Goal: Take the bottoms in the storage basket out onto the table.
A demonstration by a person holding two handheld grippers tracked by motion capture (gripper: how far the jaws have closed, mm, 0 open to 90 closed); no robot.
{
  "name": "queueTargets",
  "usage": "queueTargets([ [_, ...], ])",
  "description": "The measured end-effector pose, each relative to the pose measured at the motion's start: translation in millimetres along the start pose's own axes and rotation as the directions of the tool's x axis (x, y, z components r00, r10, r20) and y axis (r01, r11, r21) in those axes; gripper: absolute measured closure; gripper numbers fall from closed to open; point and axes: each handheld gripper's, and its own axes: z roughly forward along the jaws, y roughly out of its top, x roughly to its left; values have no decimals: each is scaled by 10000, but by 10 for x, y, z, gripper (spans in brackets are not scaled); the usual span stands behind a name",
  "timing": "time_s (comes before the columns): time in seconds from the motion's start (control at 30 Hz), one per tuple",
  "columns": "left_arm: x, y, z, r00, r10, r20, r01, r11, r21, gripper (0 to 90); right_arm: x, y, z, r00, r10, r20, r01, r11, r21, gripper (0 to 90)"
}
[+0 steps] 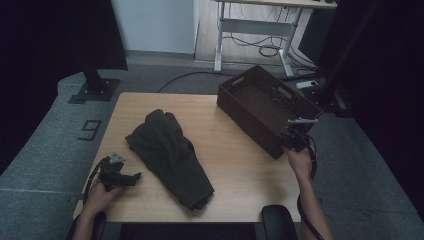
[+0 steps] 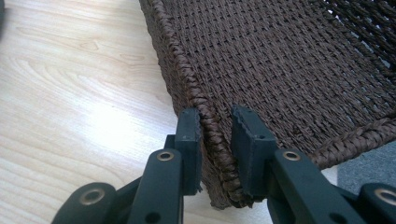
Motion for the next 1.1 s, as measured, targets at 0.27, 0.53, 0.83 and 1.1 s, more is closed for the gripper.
queueTargets([
  [0.27,0,0,0,10000,1,1,-1,10000,1,0,-85,37,35,9996,-17,291,18,10000,-40,719],
  [0.53,0,0,0,10000,1,-1,-1,10000,2,0,-165,91,79,9967,-78,802,70,9999,102,704],
  [0.83,1,0,0,10000,2,1,-2,10000,4,0,-247,153,143,9947,30,1028,-40,9999,95,702],
  [1.1,0,0,0,10000,3,-3,-3,10000,2,0,-290,198,193,9931,109,1167,-116,9999,54,702],
])
